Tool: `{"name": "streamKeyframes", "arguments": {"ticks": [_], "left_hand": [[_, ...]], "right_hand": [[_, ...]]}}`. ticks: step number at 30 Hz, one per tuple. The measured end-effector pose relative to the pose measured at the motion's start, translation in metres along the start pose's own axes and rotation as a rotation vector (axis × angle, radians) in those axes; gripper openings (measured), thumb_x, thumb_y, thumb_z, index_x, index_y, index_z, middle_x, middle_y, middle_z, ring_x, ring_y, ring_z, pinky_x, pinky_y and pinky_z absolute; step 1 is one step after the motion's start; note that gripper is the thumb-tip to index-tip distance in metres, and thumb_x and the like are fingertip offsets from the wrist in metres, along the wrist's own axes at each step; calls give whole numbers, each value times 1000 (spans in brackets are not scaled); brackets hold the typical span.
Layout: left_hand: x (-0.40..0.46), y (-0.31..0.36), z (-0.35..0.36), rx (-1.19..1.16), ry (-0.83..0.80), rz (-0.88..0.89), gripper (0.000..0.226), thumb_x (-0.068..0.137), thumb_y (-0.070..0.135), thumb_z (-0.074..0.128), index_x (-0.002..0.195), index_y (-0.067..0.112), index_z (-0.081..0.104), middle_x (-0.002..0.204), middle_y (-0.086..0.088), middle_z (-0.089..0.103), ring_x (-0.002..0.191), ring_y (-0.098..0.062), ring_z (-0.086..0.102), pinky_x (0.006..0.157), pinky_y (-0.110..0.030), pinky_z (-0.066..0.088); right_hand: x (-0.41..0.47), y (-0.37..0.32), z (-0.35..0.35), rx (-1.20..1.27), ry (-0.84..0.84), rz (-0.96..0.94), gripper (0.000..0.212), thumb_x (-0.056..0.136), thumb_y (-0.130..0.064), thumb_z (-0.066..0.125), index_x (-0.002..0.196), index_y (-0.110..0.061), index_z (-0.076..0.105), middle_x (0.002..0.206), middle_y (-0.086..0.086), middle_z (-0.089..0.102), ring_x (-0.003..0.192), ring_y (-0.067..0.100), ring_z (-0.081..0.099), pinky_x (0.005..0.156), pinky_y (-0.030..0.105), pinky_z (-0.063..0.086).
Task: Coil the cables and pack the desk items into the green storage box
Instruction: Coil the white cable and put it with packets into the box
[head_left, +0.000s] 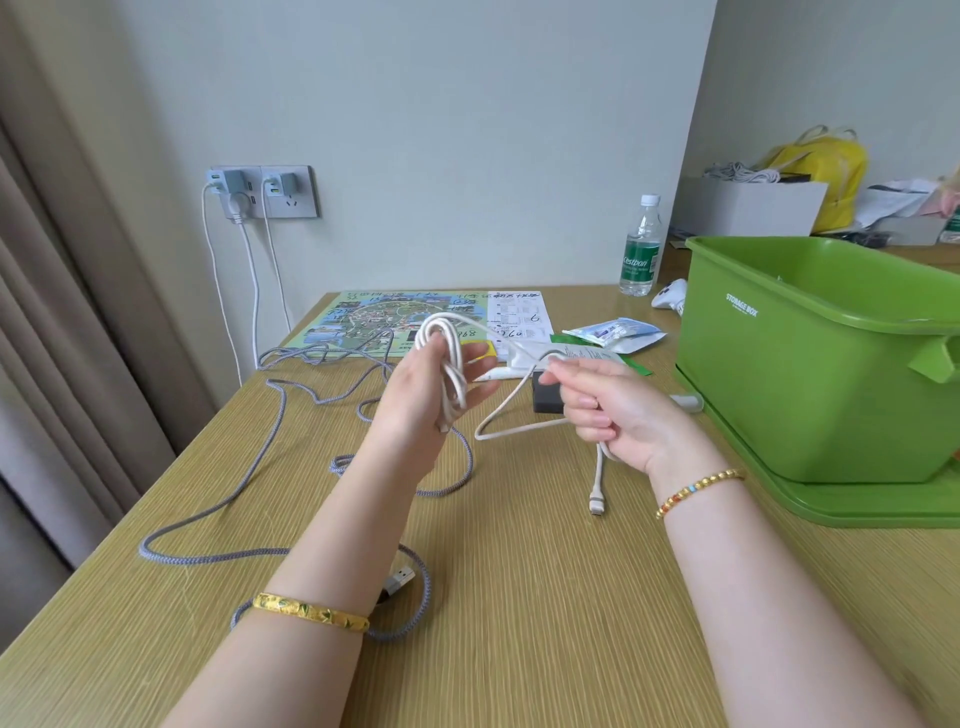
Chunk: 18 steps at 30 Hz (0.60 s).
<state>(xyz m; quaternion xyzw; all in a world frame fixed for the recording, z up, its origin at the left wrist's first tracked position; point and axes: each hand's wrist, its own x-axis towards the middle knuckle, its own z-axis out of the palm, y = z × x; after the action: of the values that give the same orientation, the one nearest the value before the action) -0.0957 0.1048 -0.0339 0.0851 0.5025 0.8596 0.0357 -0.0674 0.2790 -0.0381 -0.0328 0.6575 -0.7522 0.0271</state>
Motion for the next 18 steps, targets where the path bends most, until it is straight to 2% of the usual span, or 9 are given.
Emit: {"name": "streamKeyframes", "arguments": {"ticks": [3, 7, 10, 13, 18], "left_hand": [[1, 0, -1, -147, 54, -30, 27, 102, 23, 31, 96, 10, 54, 89, -11, 70, 82, -23, 68, 81, -37, 54], [1, -2, -3, -137, 36, -38, 28, 103, 26, 24, 115, 12, 44, 83, -10, 74, 74, -25, 72, 71, -35, 59], [1, -4, -4, -98, 23, -22, 29, 103, 26, 23, 118, 9, 41, 78, -11, 74, 70, -26, 72, 64, -35, 60], [2, -7, -4, -72, 53, -20, 33, 103, 28, 25, 107, 6, 49, 63, -5, 70, 59, -22, 70, 58, -32, 59], [7, -8, -2, -27, 68, -59, 40, 102, 32, 29, 83, 8, 54, 55, 1, 50, 44, -11, 53, 63, -32, 54]], "right_hand": [[-1, 5, 4, -165, -104, 93, 21, 95, -18, 49, 80, -7, 60, 42, -9, 34, 31, 1, 24, 29, 12, 18], [0, 12, 13, -377, -200, 205, 26, 94, -27, 51, 78, -10, 63, 44, -8, 36, 33, 4, 28, 33, 15, 22], [0, 15, 16, -442, -245, 232, 28, 94, -31, 51, 79, -11, 63, 44, -7, 37, 34, 5, 30, 35, 15, 25], [0, 16, 17, -480, -274, 234, 28, 94, -32, 51, 80, -11, 64, 46, -7, 38, 36, 6, 31, 37, 17, 26], [-1, 16, 17, -546, -294, 216, 26, 95, -27, 51, 82, -11, 65, 46, -8, 40, 39, 7, 34, 41, 18, 29]]}}
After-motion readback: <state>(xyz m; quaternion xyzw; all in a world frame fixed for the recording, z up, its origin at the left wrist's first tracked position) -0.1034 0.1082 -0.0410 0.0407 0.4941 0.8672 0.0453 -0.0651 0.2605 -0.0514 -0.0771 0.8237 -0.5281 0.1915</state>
